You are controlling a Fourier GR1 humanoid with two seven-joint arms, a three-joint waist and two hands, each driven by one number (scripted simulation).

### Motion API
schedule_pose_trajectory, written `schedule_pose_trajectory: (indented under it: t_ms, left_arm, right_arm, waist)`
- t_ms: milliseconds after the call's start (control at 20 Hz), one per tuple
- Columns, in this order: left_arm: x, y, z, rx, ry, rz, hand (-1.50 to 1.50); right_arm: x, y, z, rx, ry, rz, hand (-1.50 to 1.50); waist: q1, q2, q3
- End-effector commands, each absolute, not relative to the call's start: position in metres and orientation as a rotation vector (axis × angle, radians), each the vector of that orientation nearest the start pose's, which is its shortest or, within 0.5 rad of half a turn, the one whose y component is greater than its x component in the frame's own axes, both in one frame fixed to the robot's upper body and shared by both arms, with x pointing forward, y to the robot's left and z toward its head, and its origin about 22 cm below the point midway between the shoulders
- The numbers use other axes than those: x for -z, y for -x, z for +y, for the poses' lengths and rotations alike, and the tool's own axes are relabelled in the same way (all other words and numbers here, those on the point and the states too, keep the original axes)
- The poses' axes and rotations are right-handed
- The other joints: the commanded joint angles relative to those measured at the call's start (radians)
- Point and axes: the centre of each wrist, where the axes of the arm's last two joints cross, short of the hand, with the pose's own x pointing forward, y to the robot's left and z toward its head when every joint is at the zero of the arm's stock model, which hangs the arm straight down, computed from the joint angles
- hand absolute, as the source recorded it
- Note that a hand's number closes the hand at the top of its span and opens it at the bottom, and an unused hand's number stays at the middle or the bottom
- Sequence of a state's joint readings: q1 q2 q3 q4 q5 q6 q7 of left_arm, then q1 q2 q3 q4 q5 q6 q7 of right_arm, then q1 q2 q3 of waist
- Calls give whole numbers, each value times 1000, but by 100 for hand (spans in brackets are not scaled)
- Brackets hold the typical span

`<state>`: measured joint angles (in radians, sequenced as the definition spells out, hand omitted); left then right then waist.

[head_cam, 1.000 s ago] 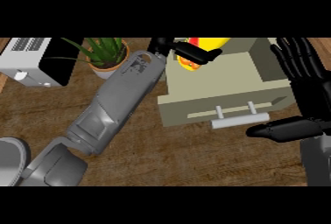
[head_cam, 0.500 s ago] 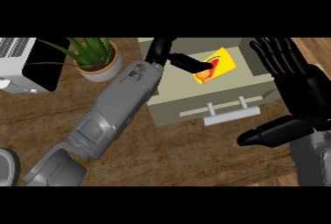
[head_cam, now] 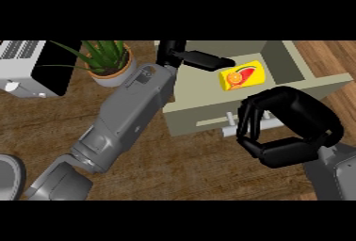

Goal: Pick up the cup, place it into the drawer and close the drawer

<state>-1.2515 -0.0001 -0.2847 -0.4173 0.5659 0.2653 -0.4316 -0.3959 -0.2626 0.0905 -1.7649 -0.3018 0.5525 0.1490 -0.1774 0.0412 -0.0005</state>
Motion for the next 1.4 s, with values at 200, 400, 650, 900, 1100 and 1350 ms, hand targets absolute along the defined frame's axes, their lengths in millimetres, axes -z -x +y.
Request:
schedule_pose_trajectory:
  t_ms: [200, 400, 650, 900, 1100, 1350]
  left_arm:
    - [-127, -438, 37, 59, 223, -1928, -150]
    - [-114, -438, 47, 0, 267, -1907, -150]
    - [-91, -435, 66, -38, 297, -1906, -150]
    - [-95, -438, 84, -76, 329, -1923, -150]
    - [-92, -433, 92, -98, 345, -1916, -150]
    - [-68, -421, 100, -81, 361, -1891, -150]
  right_arm:
    - [-142, -285, -216, -1155, -259, -1573, -150]
    - [-127, -278, -221, -1232, -26, -1565, -150]
    - [-68, -283, -208, -1234, 59, -1479, -150]
    - [-10, -310, -209, -1353, 88, -1356, -150]
    - [7, -345, -212, -1308, 153, -1298, 150]
    - [1, -374, -247, -1181, 193, -1421, 150]
  waist:
    - [84, -21, 1]
    - [142, -29, 1]
    - [176, -33, 1]
    - [213, -28, 2]
    - [250, -32, 3]
    - [288, -23, 5]
